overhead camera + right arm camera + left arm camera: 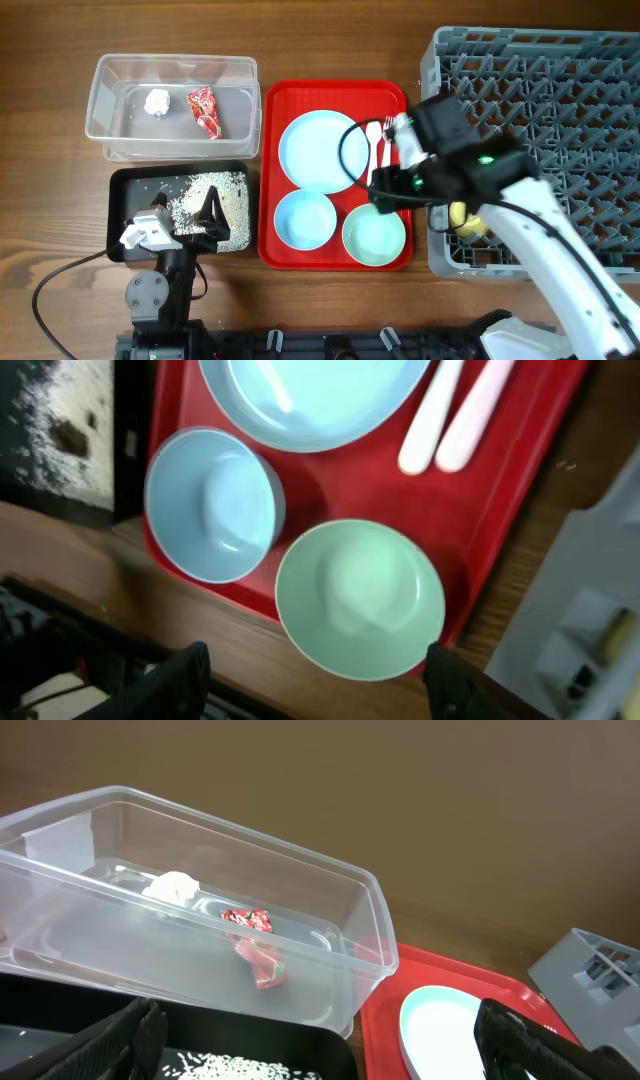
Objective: Sort waste into correct bins and load items into the dishwasher rack
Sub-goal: 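Reach the right gripper to the green bowl on the red tray, then grasp the green bowl with the right gripper and carry it to the rack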
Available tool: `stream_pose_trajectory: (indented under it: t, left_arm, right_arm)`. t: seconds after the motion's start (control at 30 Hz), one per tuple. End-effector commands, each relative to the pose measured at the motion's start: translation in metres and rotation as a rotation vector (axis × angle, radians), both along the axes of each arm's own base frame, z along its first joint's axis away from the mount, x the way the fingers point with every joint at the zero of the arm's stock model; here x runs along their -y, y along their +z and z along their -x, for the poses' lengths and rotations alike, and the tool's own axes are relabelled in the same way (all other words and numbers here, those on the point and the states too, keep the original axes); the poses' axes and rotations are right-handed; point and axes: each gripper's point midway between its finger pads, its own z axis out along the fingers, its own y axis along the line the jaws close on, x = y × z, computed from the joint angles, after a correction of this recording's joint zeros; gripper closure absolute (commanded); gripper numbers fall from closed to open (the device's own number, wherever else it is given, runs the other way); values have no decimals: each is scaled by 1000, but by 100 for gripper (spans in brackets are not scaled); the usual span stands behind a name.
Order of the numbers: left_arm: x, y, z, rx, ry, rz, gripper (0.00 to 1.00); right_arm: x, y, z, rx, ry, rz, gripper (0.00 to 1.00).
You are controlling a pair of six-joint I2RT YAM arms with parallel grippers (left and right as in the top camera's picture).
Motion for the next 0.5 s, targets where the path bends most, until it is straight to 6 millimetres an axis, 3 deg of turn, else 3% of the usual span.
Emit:
stream_pose_trajectory:
  t: [0.0, 0.13, 0.27, 0.47]
  left_arm:
    - [1, -2, 0, 5, -9, -12, 0]
    - [1, -2, 0, 5, -8, -12, 0]
    - [1, -2, 0, 5, -9, -12, 0]
    - [1, -2, 0, 5, -9, -12, 0]
  right_arm:
    - [6, -37, 13, -58, -19, 44, 25]
    - [10, -72, 22, -92, -55, 52, 18]
    - [22, -109, 20, -81, -168, 90, 20]
    - [21, -123, 16, -56, -169, 87, 30]
